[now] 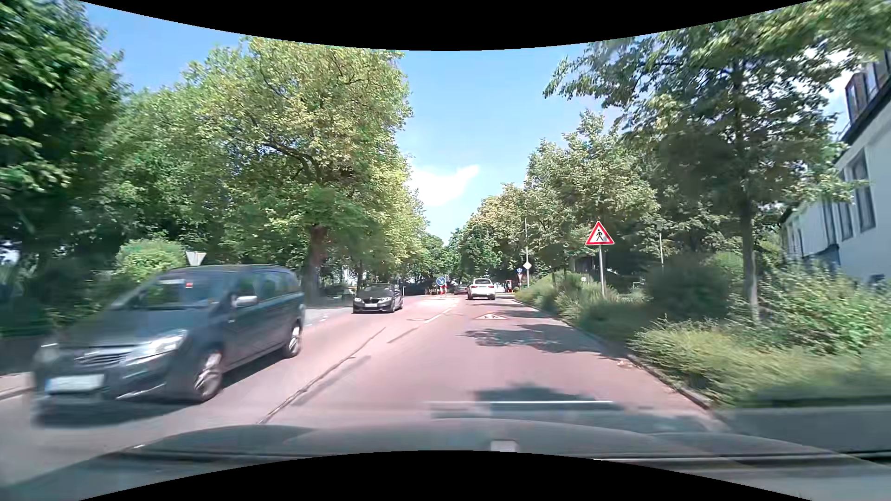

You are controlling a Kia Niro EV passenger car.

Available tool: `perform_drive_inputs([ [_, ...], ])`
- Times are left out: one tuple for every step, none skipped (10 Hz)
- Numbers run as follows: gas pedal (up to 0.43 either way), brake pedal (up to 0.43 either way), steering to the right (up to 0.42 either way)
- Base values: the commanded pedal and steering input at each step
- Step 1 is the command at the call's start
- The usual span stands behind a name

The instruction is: Follow the waypoints while adhering to traffic rules and regulations

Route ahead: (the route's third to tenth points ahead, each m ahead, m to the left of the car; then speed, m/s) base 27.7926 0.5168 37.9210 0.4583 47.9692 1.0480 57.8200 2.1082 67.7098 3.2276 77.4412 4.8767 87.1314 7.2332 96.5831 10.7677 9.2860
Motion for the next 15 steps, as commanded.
perform_drive_inputs([
  [0.209,0.0,0.038],
  [0.209,0.0,0.028],
  [0.209,0.0,0.019],
  [0.209,0.0,0.016],
  [0.209,0.0,0.013],
  [0.209,0.0,0.011],
  [0.209,0.0,0.01],
  [0.209,0.0,0.009],
  [0.209,0.0,0.009],
  [0.209,0.0,0.008],
  [0.209,0.0,0.008],
  [0.209,0.0,0.007],
  [0.209,0.0,0.006],
  [0.209,0.0,0.003],
  [0.209,0.0,0.001],
])
